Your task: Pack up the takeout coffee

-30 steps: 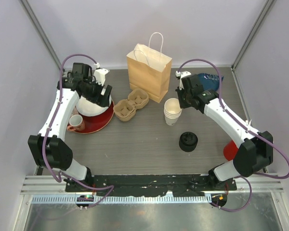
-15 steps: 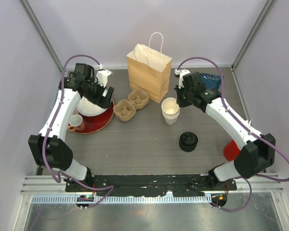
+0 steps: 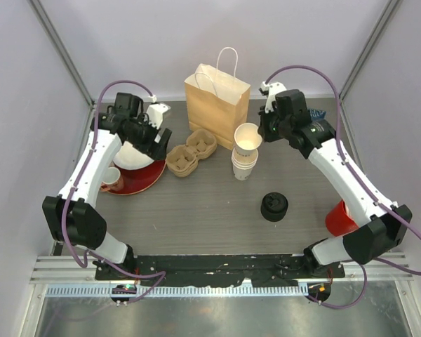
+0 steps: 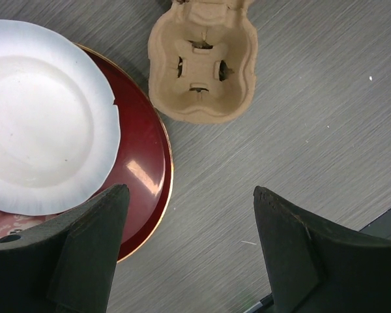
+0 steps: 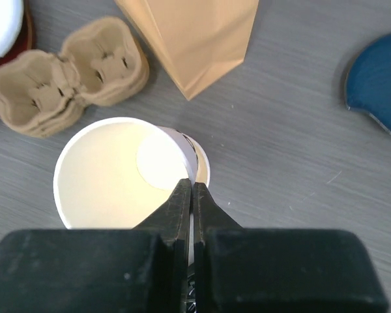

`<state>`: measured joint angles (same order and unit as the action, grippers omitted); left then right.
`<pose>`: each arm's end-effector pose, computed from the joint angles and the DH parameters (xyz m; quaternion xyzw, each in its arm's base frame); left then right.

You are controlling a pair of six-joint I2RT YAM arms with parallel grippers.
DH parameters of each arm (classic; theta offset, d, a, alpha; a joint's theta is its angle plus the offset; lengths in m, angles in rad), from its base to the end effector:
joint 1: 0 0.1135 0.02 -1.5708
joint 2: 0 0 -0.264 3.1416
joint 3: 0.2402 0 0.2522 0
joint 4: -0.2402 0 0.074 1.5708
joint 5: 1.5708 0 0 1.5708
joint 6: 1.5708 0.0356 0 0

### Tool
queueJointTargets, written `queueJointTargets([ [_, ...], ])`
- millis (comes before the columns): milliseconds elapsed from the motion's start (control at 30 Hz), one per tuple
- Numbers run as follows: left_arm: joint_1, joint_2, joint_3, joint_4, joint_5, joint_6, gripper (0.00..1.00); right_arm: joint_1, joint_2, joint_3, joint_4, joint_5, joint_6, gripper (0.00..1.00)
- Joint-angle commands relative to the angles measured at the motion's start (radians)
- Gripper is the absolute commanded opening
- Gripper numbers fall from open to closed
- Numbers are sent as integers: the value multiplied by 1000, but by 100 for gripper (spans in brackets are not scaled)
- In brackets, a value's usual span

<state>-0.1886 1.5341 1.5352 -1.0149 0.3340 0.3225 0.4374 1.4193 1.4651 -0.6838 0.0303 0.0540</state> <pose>0.3044 -0.0700 0.3462 0.2839 0.9057 -0.1413 0.2812 0.2814 0.1304 0.3804 -0.1635 0.8780 0.0962 0.4394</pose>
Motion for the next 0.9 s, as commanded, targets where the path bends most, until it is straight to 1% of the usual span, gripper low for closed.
queueJointTargets([
  [0,-2,-9,48,-8,23,-2,81,3,-85,107,26,-81,-39,1],
  [33,-2,-11,48,-7,22,0,81,3,-107,115,32,-142,-45,1],
  [100,-2,-14,48,-4,14,-3,82,6,-129,132,59,-213,-49,1],
  [133,0,-14,48,-1,11,-8,82,9,-144,130,70,-246,-48,1],
  [167,-2,-14,48,1,5,-11,82,24,-152,127,93,-323,-45,1],
  [200,1,-14,48,4,-1,-16,82,37,-151,112,102,-354,-45,1],
  [233,1,-14,48,12,-16,-25,82,62,-151,100,110,-378,-45,1],
  [267,1,-15,48,16,-26,-30,82,122,-132,87,118,-383,-48,1],
  [333,1,-20,45,30,-58,-37,82,203,-93,57,106,-354,-72,1],
  [367,3,-20,39,36,-68,-39,82,289,-35,54,80,-284,-80,1],
  [467,12,-40,13,78,-107,-40,82,385,80,58,55,-184,-103,1],
  [500,15,-51,10,93,-115,-42,83,409,104,52,64,-188,-102,1],
  [567,31,-57,3,99,-124,-46,83,417,133,25,123,-210,-89,1],
  [667,49,-61,-6,98,-115,-48,84,419,193,-8,182,-184,-74,1],
  [800,54,-65,-29,96,-109,-39,84,420,295,1,185,-156,-57,1],
  [867,55,-68,-41,98,-104,-33,84,425,316,4,193,-142,-57,1],
])
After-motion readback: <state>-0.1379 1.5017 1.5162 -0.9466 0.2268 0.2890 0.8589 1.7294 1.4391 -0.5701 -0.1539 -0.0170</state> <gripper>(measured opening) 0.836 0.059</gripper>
